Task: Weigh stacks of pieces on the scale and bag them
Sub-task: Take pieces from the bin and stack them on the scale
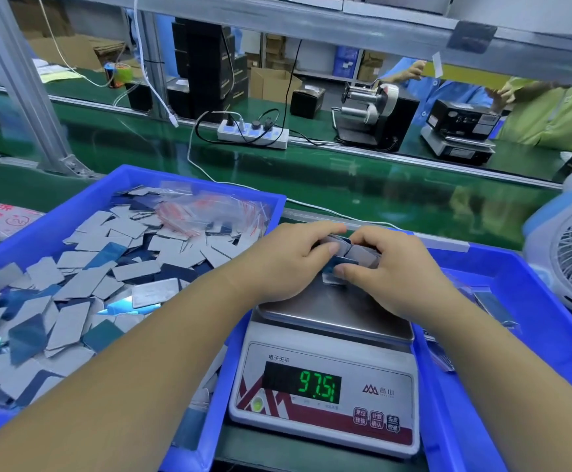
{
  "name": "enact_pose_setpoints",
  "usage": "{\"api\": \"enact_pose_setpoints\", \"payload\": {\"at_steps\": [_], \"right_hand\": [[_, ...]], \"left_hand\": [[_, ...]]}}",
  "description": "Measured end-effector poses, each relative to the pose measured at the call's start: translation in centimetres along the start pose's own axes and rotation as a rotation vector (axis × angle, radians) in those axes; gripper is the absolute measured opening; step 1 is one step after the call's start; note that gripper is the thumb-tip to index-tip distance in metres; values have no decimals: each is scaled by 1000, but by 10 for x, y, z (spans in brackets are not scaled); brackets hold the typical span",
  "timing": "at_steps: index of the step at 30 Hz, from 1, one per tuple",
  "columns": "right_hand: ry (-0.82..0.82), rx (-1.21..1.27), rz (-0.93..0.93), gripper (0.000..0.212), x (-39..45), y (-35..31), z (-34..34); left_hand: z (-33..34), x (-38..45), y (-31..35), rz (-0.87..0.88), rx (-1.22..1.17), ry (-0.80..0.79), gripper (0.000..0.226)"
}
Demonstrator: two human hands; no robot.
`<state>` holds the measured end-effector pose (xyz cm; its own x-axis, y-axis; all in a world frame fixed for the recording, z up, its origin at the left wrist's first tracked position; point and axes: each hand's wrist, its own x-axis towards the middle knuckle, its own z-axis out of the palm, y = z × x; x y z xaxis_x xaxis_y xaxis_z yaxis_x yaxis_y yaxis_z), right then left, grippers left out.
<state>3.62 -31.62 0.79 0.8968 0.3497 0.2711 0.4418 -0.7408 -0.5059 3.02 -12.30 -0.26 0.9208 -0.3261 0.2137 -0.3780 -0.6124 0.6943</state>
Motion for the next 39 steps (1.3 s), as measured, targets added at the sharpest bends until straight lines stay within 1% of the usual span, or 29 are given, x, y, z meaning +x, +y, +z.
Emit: {"api": "enact_pose_setpoints", "payload": {"at_steps": [3, 8, 11, 14, 16, 19, 22, 26, 27, 29, 32, 34, 36, 39], "right_hand": [[53, 52, -4, 20, 0, 0, -2], [31, 55, 14, 18, -1, 2, -2], [25, 52, 22, 18, -1, 1, -1], [-6, 33, 10, 15, -3, -1, 0], [-24, 35, -4, 14, -3, -2, 1], [-66, 1, -26, 19, -4, -4, 1], [-74, -4, -48, 20, -5, -4, 2], [-11, 27, -44, 21, -4, -2, -1], [-10, 20, -39, 22, -4, -2, -2], [-42, 4, -25, 25, -4, -2, -2], [-87, -11, -4, 17, -4, -1, -1], [-86, -16, -3, 17, -5, -1, 0], [-78, -17, -1, 19, -5, -3, 1], [-61, -5, -17, 15, -5, -4, 2]], "left_hand": [[1, 1, -2, 29, -48, 33, 40], [-2, -1, -5, 61, -56, 0, 43], [-8, -2, -6, 72, -49, 59, 38], [-16, -1, -12, 43, -74, 113, 29], [-20, 0, -16, 18, -88, 114, 23], [-23, 0, -21, -16, -109, 103, 19], [-22, 1, -23, -34, -221, 85, 24], [-17, 2, -19, -42, -357, 75, 25], [-16, 2, -19, -50, -350, 68, 23], [-16, 2, -19, -63, -258, 65, 22], [-19, 1, -22, -89, -154, 105, 19], [-24, 0, -23, -118, -113, 102, 17], [-29, -1, -25, -169, -64, 61, 17], [-30, -2, -26, -215, 31, -18, 19]]}}
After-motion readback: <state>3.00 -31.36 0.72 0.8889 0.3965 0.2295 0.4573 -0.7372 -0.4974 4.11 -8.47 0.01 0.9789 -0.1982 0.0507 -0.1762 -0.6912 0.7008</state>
